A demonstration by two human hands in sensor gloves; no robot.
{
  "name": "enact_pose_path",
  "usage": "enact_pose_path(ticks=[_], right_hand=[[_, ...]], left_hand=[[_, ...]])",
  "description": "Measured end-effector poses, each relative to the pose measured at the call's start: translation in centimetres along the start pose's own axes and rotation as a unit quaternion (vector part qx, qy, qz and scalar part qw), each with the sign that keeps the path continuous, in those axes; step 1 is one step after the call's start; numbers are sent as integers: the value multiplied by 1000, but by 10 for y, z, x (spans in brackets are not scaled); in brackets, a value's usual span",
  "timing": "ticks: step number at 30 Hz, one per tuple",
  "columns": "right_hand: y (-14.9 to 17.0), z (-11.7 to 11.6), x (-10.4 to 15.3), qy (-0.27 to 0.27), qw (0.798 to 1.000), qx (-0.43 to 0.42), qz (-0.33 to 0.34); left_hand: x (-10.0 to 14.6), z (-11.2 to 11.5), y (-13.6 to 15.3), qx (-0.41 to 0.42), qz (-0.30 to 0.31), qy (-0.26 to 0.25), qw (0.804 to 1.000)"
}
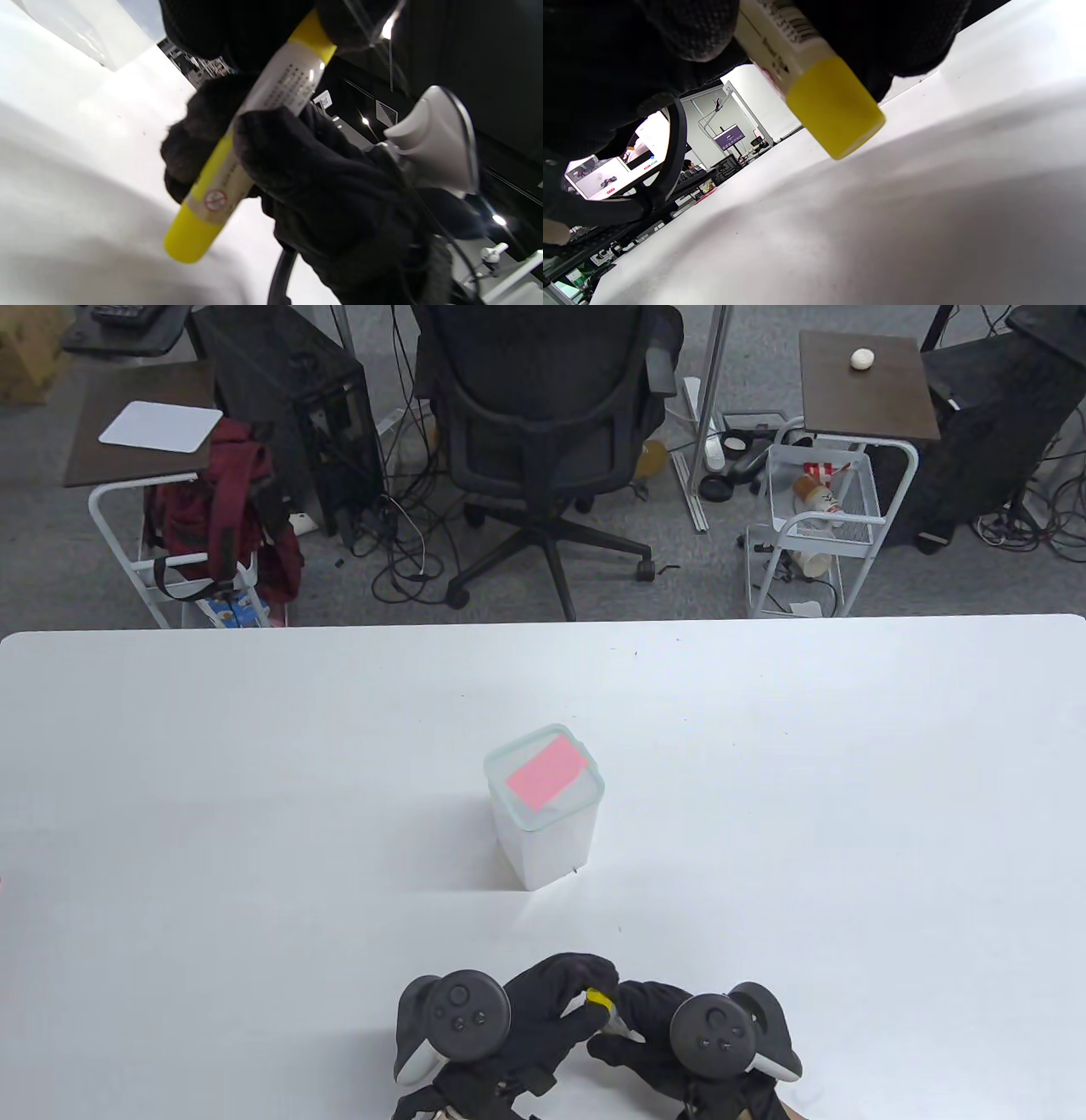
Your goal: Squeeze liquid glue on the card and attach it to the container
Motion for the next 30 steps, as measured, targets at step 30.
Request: enact_pose_path(ticks=[30], right_hand=[[-1,1,-1,2,1000,6,-1]], left_hand=[[2,-2,-1,-53,-16,-39,998]])
Point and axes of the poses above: the tracker on the back of each hand, its own y axis roughly to the little-finger side, its own x axis roughly from the fingertips to the wrist, z = x × y, the point moved 1 cm from there along -x, roughly from the wrist to the fingertips, and after that the axes turned 1 degree about -y, right-handed, at the moved point
